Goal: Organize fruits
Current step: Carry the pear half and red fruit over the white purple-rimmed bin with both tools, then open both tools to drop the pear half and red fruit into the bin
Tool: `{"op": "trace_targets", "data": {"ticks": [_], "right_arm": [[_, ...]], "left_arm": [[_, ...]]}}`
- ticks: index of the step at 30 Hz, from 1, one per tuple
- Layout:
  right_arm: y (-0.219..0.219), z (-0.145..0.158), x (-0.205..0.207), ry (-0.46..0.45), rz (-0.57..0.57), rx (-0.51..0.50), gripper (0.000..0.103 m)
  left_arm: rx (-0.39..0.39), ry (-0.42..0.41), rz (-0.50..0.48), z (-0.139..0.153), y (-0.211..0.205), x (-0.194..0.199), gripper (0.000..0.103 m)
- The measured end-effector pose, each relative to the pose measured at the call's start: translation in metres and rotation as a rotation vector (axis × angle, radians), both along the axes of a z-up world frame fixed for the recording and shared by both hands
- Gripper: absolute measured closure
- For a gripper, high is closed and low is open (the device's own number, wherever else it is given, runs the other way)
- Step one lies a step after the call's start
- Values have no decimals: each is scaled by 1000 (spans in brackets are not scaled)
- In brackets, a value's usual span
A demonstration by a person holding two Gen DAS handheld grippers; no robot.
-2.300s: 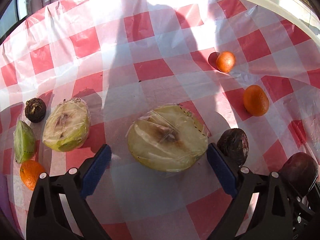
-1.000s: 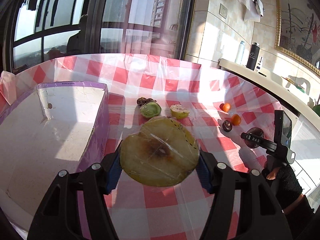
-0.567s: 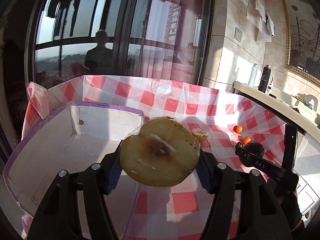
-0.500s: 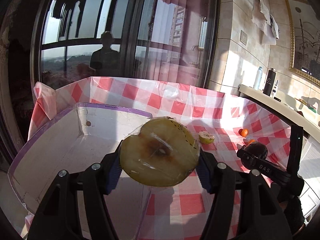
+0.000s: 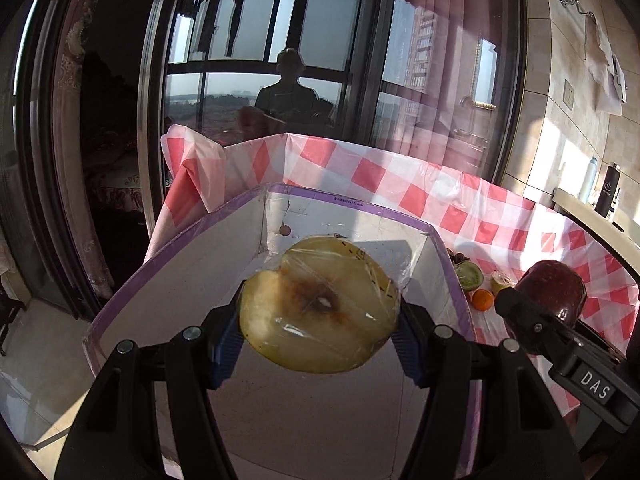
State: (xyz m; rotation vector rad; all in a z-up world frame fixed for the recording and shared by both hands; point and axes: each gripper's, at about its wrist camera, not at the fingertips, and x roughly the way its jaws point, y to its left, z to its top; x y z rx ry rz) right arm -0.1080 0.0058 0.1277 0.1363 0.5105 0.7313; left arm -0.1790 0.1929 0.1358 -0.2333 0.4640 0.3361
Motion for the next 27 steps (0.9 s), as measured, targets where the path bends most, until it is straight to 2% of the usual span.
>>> {"op": "trace_targets", "data": {"ticks": [2, 5, 9, 12, 16, 17, 22, 24, 27], "right_arm": [[18, 0, -4, -16, 35, -31, 39], [46, -1, -10, -67, 84, -134, 39], [86, -7, -10, -67, 159, -350, 39], [104, -16, 2, 12, 201, -485, 39], [122, -28, 14, 77, 242, -693, 39], [127, -32, 16, 93, 250, -737, 39], [134, -46, 22, 137, 275, -843, 39], [137, -55, 22, 101, 236, -892, 38], [141, -65, 18, 41, 197, -948, 36]], "left_arm": [[-13, 36, 19, -8, 10, 1, 39], [-43, 94, 16, -20, 24, 4, 39], [-51, 187, 4, -35, 38, 12, 39], [-1, 258, -14, -41, 41, 20, 39], [42, 447, -100, -55, 40, 40, 39], [31, 470, -111, -56, 41, 41, 39], [24, 536, -160, -65, 43, 42, 39], [16, 539, -186, -66, 42, 43, 33], [4, 536, -192, -69, 45, 41, 30]]}}
